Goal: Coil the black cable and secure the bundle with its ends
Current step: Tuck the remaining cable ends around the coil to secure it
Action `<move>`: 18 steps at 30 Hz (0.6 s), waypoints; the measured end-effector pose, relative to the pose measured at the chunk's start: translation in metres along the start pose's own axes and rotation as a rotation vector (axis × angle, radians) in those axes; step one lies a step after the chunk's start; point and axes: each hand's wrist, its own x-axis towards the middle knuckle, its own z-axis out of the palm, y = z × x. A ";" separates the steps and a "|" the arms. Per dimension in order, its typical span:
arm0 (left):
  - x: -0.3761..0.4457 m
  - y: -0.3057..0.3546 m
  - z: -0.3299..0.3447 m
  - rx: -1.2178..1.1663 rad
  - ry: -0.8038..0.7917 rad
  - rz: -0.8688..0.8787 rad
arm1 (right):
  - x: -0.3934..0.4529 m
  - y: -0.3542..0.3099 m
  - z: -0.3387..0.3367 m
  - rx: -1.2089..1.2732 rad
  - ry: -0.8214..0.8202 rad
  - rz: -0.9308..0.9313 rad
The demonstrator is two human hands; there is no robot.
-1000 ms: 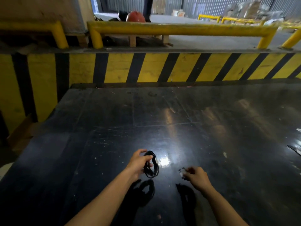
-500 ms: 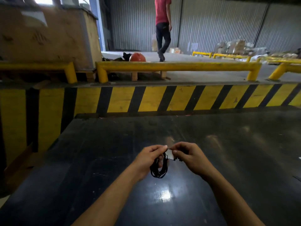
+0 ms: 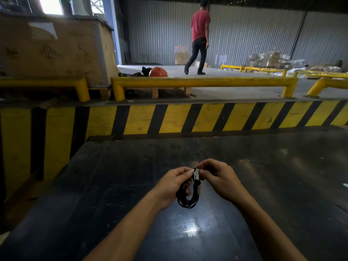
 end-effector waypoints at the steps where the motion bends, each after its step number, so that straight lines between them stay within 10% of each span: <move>1: 0.000 0.001 0.000 0.004 0.020 0.017 | -0.001 -0.001 0.001 -0.010 0.026 -0.003; 18: -0.006 0.017 -0.014 0.075 0.159 -0.056 | -0.017 -0.023 0.008 0.083 -0.108 -0.251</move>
